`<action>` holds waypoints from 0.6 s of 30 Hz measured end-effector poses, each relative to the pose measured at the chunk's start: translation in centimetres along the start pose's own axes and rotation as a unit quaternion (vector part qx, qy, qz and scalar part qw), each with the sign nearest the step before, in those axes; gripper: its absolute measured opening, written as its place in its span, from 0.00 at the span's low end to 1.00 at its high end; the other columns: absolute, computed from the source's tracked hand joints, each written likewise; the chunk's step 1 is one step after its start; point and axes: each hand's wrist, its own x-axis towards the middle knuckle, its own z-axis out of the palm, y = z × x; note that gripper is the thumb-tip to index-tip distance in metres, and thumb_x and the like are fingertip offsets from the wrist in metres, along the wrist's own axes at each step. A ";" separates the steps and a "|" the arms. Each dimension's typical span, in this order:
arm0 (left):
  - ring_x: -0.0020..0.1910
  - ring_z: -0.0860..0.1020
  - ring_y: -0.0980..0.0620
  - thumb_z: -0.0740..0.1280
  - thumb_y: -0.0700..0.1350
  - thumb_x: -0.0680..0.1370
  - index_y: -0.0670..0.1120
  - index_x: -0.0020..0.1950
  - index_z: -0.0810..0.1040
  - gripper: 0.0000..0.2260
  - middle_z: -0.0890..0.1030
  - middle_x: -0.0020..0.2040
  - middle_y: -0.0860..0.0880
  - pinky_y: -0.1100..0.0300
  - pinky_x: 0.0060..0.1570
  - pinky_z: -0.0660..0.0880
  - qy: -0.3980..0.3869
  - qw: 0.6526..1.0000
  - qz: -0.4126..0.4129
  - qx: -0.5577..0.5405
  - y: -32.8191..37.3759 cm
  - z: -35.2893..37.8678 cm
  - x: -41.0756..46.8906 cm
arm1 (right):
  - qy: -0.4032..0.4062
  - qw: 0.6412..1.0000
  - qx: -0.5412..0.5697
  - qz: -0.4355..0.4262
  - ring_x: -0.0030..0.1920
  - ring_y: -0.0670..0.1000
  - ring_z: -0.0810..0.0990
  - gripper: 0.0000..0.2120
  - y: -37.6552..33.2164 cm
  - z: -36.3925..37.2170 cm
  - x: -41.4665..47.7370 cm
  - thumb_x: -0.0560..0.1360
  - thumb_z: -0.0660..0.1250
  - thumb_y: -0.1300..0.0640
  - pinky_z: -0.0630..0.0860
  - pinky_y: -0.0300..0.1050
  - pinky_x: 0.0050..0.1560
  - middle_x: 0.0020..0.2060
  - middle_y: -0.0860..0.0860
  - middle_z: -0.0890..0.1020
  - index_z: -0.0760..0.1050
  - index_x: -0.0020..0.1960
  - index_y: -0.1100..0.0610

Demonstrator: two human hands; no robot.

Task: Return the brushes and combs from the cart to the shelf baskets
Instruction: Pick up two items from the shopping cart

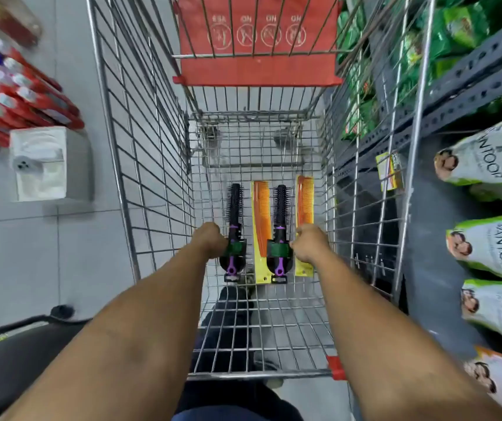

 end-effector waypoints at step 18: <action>0.41 0.78 0.43 0.68 0.38 0.73 0.38 0.41 0.81 0.04 0.81 0.39 0.42 0.54 0.42 0.75 0.047 0.993 -0.051 -0.097 -1.4 2.4 2.8 | 0.004 0.990 0.112 0.081 0.47 0.56 0.81 0.08 1.5 1.5 1.9 0.74 0.65 0.66 0.79 0.49 0.47 0.51 0.58 0.82 0.79 0.53 0.64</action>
